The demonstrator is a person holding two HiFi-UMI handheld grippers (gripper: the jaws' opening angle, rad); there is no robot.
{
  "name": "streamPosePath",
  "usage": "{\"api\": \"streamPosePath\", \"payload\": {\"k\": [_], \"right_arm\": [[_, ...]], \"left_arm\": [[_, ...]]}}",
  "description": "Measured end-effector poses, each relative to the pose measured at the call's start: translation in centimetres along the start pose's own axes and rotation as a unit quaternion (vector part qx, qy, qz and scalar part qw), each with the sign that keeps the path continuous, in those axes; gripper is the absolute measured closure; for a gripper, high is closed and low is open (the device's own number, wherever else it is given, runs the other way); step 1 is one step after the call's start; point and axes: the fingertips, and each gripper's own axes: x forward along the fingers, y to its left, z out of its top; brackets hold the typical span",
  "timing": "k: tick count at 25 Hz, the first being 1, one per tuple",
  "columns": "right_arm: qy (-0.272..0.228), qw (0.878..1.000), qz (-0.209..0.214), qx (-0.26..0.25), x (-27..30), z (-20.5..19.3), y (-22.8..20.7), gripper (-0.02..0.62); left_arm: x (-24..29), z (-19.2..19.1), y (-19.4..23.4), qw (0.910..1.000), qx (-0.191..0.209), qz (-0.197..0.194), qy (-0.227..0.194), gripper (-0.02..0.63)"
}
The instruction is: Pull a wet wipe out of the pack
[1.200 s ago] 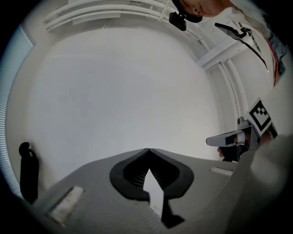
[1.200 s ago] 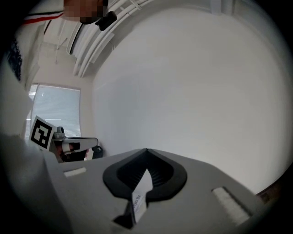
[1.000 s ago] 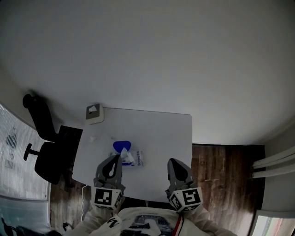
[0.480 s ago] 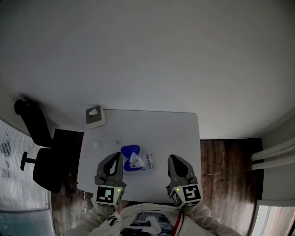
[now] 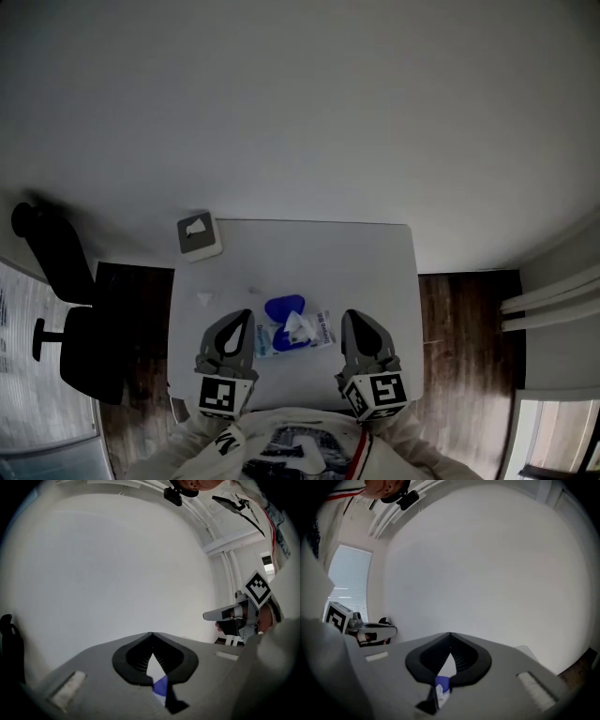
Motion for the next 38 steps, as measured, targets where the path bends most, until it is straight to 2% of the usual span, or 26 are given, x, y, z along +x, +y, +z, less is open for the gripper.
{"api": "streamPosePath", "payload": {"k": [6,14,16,22,28,32,34,36,38], "right_arm": [[-0.001,1.0,-0.03,0.004,0.5,0.1,1.3,0.591],[0.008,1.0,-0.024,-0.003,0.7,0.2,0.7,0.591],[0.014,1.0,-0.014,-0.008,0.9,0.1,0.6,0.591],[0.019,1.0,-0.006,-0.009,0.6,0.2,-0.5,0.591],[0.035,0.999,0.001,0.001,0.5,-1.2,-1.3,0.591],[0.043,0.999,0.0,0.007,0.0,-2.0,-1.8,0.591],[0.049,0.999,-0.002,0.012,-0.2,-2.5,-2.1,0.591],[0.055,0.998,-0.002,0.013,-0.4,-2.7,-2.3,0.591],[0.06,0.998,-0.001,0.01,-0.7,-2.9,-2.5,0.591]], "left_arm": [[0.4,-0.9,0.6,0.9992,0.008,-0.04,0.002,0.601],[1.5,-1.2,0.0,0.9995,-0.009,-0.028,0.007,0.597],[1.7,-1.2,-0.4,0.9998,-0.004,-0.02,0.009,0.518],[2.5,-2.0,-1.7,0.9995,0.012,-0.019,0.022,0.461],[3.6,-3.5,-4.4,0.9952,0.061,-0.053,0.055,0.38],[4.1,-5.2,-5.6,0.9913,0.059,-0.083,0.083,0.32],[4.5,-6.2,-6.2,0.9887,0.053,-0.099,0.1,0.26],[4.9,-7.5,-6.7,0.9851,0.044,-0.113,0.122,0.207],[5.3,-9.2,-7.5,0.9794,0.042,-0.132,0.147,0.184]]}}
